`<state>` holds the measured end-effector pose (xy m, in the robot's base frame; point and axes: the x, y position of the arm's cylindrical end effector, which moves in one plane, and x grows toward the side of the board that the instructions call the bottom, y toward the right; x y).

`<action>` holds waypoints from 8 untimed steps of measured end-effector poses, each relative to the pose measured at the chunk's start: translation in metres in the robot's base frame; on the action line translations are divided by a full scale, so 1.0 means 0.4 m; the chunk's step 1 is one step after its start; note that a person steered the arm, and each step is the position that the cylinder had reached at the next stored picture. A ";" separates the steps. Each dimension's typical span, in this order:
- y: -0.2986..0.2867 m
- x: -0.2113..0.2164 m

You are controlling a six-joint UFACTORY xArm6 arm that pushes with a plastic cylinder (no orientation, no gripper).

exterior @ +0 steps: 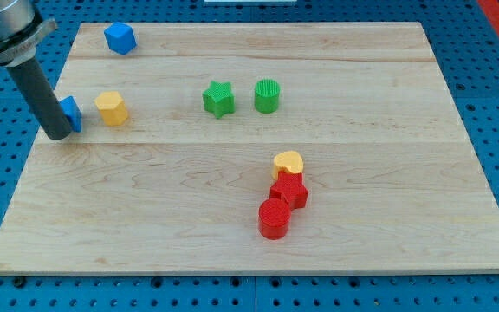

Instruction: Place the yellow hexagon below the green star

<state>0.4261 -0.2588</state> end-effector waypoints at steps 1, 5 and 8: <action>0.007 -0.067; 0.139 -0.046; 0.272 -0.214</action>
<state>0.3405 -0.1499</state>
